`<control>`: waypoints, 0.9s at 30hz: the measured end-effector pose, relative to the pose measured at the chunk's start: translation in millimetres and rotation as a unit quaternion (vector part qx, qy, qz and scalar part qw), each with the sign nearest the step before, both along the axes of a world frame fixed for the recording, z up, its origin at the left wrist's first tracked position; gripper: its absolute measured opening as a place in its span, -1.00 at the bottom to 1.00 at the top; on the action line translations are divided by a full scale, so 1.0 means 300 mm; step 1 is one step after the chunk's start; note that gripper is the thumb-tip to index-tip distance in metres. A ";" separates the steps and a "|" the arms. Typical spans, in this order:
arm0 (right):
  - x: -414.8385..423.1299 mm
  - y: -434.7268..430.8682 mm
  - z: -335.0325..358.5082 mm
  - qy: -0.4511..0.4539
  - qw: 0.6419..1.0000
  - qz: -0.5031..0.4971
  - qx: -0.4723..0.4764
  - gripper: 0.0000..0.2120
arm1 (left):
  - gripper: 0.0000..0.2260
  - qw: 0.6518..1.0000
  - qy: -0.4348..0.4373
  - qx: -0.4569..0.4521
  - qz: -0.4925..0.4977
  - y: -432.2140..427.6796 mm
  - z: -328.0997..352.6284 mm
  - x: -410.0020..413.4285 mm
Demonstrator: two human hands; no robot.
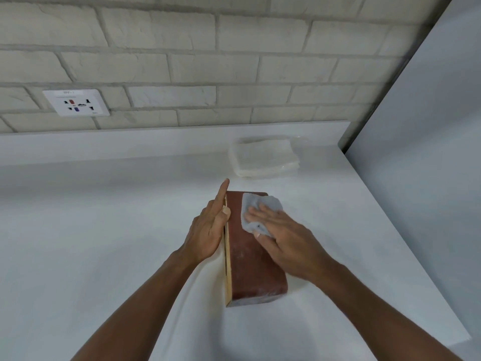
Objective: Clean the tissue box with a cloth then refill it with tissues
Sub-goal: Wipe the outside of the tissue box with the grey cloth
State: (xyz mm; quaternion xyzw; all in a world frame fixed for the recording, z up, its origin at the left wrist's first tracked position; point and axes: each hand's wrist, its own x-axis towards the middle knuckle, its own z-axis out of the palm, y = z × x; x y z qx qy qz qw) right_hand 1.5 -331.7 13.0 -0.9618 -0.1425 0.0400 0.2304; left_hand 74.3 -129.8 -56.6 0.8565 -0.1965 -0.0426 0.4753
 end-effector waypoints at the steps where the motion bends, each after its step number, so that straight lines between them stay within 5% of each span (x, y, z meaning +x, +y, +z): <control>1: 0.020 -0.017 0.000 -0.002 1.000 -0.026 0.001 -0.55 | -0.55 1.000 -0.004 0.005 0.000 0.000 0.002 -0.002; 4: 0.052 -0.015 0.013 -0.005 0.996 -0.083 0.012 -0.54 | -0.56 1.000 -0.007 0.013 0.000 0.001 0.011 -0.003; 8: -0.028 -0.011 0.003 -0.002 1.000 -0.007 -0.017 -0.47 | -0.57 1.000 0.014 -0.015 0.002 -0.003 0.007 -0.012; 15: -0.002 -0.018 -0.011 0.014 0.997 -0.076 -0.001 -0.53 | -0.60 0.983 0.159 -0.095 0.003 -0.024 0.063 -0.020; 24: -0.095 -0.068 -0.004 0.019 0.999 -0.032 -0.020 -0.40 | -0.56 0.988 0.132 -0.061 0.044 -0.037 0.063 -0.029; 27: -0.068 -0.073 0.003 0.020 0.998 -0.054 -0.037 -0.51 | -0.54 0.990 0.124 -0.055 0.041 -0.036 0.064 -0.030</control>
